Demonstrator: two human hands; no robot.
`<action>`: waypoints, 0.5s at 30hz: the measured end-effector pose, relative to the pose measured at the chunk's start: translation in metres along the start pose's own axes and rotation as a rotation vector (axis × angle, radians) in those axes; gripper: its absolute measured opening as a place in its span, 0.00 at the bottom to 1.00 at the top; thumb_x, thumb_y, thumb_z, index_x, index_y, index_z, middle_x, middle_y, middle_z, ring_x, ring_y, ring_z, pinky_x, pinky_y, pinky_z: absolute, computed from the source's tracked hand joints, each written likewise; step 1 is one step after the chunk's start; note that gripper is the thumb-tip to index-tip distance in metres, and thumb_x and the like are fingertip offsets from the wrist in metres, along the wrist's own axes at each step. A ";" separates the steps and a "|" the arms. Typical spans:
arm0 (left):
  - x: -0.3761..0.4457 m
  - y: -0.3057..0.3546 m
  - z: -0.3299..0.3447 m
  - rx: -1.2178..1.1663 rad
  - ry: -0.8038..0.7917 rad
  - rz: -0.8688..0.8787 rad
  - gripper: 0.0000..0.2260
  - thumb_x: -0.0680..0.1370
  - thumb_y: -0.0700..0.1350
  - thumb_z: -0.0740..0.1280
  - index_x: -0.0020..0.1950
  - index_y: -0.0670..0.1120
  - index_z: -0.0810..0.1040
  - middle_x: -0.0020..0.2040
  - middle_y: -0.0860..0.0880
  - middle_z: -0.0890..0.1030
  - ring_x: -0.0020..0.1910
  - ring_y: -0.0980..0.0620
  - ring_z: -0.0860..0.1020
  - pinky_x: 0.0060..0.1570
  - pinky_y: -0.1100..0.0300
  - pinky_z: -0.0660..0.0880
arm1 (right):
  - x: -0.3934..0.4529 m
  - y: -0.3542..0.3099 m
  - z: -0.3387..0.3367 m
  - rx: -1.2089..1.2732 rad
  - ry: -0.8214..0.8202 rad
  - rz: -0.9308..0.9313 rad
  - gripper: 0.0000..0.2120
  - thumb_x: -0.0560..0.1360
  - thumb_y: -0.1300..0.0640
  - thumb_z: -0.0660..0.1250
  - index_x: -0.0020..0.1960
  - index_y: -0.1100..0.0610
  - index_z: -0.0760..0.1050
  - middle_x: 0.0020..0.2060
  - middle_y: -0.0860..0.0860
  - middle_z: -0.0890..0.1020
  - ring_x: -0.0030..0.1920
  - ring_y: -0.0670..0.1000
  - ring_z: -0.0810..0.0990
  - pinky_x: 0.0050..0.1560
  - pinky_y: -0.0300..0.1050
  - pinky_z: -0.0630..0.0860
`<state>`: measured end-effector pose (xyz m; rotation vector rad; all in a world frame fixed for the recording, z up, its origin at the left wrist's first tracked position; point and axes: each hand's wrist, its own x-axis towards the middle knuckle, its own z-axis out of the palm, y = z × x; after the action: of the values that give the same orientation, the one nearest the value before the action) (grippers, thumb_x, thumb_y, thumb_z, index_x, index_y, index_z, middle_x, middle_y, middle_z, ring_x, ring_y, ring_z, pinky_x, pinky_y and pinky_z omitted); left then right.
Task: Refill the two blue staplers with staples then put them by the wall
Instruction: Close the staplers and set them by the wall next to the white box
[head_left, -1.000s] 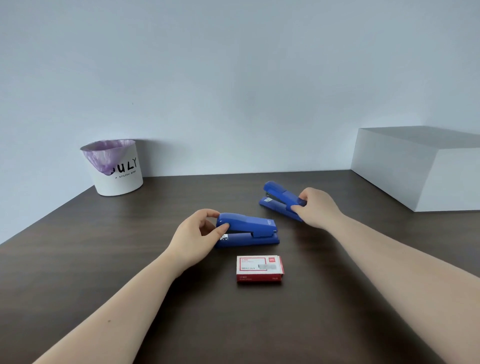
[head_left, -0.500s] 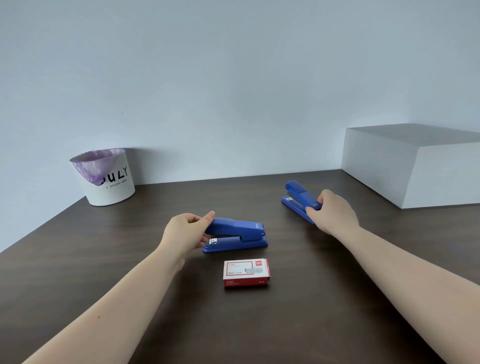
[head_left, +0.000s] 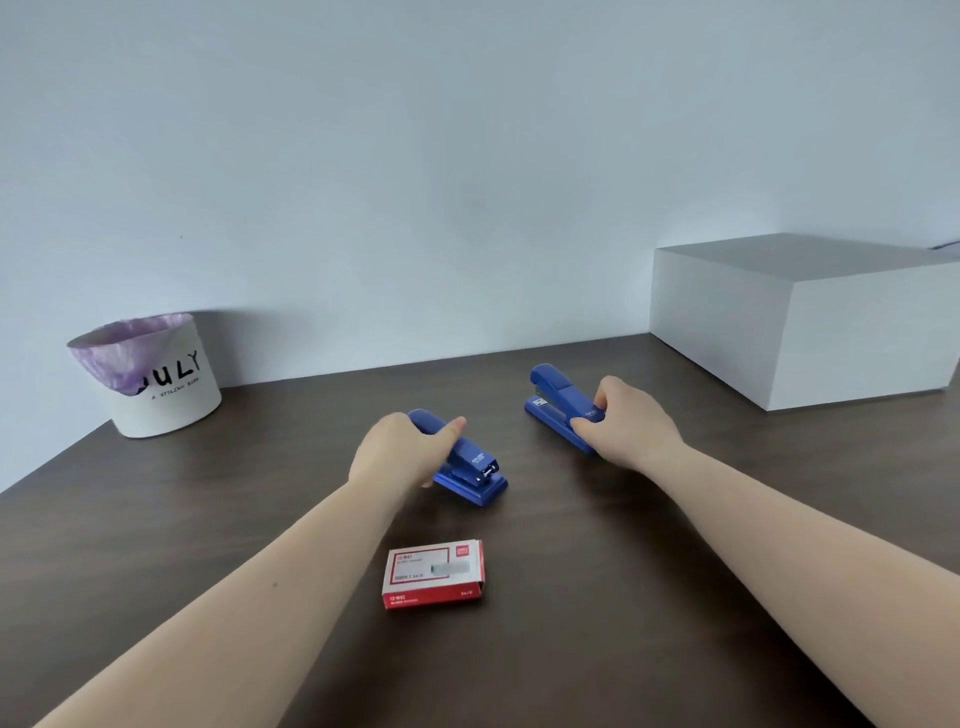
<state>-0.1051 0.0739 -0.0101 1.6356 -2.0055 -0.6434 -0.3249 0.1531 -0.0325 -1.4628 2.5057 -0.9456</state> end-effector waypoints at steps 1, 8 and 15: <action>-0.004 0.004 0.002 0.071 -0.045 0.015 0.24 0.72 0.65 0.61 0.33 0.44 0.72 0.24 0.48 0.76 0.28 0.51 0.75 0.34 0.59 0.71 | 0.000 0.000 0.000 -0.004 0.004 -0.010 0.10 0.72 0.51 0.65 0.45 0.57 0.67 0.35 0.51 0.74 0.37 0.52 0.74 0.37 0.48 0.72; 0.006 0.030 0.027 0.011 -0.098 0.004 0.12 0.70 0.51 0.61 0.35 0.43 0.70 0.26 0.48 0.76 0.28 0.48 0.74 0.36 0.59 0.70 | 0.001 0.014 -0.007 0.006 0.094 -0.002 0.09 0.73 0.54 0.64 0.43 0.57 0.65 0.34 0.50 0.71 0.34 0.51 0.71 0.32 0.45 0.67; 0.033 0.070 0.067 -0.042 -0.030 0.083 0.14 0.70 0.47 0.64 0.30 0.44 0.62 0.27 0.49 0.65 0.26 0.50 0.64 0.27 0.60 0.59 | 0.017 0.041 -0.019 0.079 0.159 0.098 0.08 0.73 0.57 0.64 0.44 0.60 0.66 0.39 0.54 0.73 0.37 0.54 0.71 0.31 0.44 0.64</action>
<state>-0.2064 0.0583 -0.0162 1.5182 -2.0551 -0.6784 -0.3723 0.1622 -0.0358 -1.2774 2.5873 -1.1716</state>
